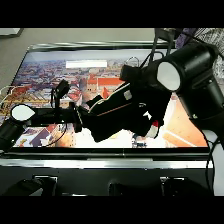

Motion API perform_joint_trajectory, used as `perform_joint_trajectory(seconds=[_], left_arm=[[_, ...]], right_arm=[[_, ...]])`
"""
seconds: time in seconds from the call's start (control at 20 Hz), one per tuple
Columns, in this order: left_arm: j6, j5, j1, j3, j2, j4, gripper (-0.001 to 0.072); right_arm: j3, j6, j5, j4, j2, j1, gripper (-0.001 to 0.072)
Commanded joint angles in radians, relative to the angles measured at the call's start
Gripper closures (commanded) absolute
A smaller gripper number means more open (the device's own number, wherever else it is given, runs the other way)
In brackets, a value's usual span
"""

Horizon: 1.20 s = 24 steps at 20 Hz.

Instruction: Fold the clothes and pants, and hang the long-sleeved shirts on hangers.

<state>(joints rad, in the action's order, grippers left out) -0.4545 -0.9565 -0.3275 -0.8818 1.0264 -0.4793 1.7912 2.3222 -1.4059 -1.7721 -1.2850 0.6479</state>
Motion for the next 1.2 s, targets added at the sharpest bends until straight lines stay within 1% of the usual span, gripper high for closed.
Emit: perform_joint_trajectory(seconds=[0.0,0.05,0.1,0.25,0.3,0.35,0.45,0.5,0.55,0.6,0.65,0.7,0.75,0.8,0.85,0.9,1.05,1.15], left_arm=[[0.006,0.009,-0.003,-0.001,0.000,0.013,0.0674],[0.006,0.009,-0.003,-0.001,0.000,0.013,0.0673],[0.006,0.009,-0.003,-0.001,0.000,0.013,0.0673],[0.006,0.009,-0.003,-0.001,0.000,0.013,0.0673],[0.006,0.009,-0.003,-0.001,0.000,0.013,0.0674],[0.007,0.009,-0.003,-0.001,0.000,0.013,0.0673],[0.010,0.009,-0.003,-0.001,0.000,0.013,0.0674],[0.010,0.012,-0.003,-0.001,0.001,0.013,0.0673],[0.010,0.013,-0.003,-0.001,0.000,0.013,0.0674],[0.010,0.015,-0.003,-0.001,0.000,0.013,0.0674],[0.010,0.015,-0.003,-0.001,0.000,0.013,0.0673],[0.013,0.015,-0.003,-0.001,0.000,0.013,0.0673],[0.022,0.015,-0.003,-0.001,0.000,0.013,0.0673],[0.037,0.015,-0.003,-0.001,0.000,0.013,0.0673],[0.039,0.015,-0.003,-0.001,0.000,0.013,0.0673],[0.039,0.015,-0.002,-0.001,0.001,0.013,0.0673],[0.039,0.015,-0.003,-0.001,0.001,0.012,0.0672],[0.039,0.015,-0.003,-0.001,0.001,0.012,0.0672]], right_arm=[[0.000,-0.015,-0.068,-0.028,-0.003,0.000,0.0258],[0.000,-0.016,-0.077,-0.031,-0.002,0.000,0.0097],[0.000,-0.020,-0.077,-0.032,0.004,0.000,0.0061],[0.007,-0.031,-0.051,-0.087,0.047,-0.003,0.0054],[0.019,-0.029,-0.056,-0.129,0.066,-0.010,0.0054],[0.034,-0.023,-0.071,-0.132,0.081,-0.039,0.0054],[0.068,-0.031,-0.112,-0.104,0.107,-0.175,0.0054],[0.073,-0.086,-0.113,-0.072,0.119,-0.265,0.0055],[0.073,-0.200,-0.114,-0.020,0.123,-0.355,0.0064],[0.072,-0.374,-0.121,0.068,0.118,-0.450,0.0118],[0.072,-0.537,-0.138,0.144,0.106,-0.527,0.0119],[0.072,-0.731,-0.166,0.191,0.087,-0.581,0.0107],[0.072,-0.902,-0.202,0.209,0.066,-0.608,0.0090],[0.072,-1.121,-0.223,0.209,0.041,-0.613,0.0089],[0.072,-1.313,-0.215,0.218,0.011,-0.612,0.0090],[0.072,-1.424,-0.215,0.258,-0.023,-0.612,0.0090],[0.072,-1.567,-0.186,0.443,-0.139,-0.612,0.0089],[0.072,-1.760,-0.173,0.533,-0.201,-0.612,0.0089]])
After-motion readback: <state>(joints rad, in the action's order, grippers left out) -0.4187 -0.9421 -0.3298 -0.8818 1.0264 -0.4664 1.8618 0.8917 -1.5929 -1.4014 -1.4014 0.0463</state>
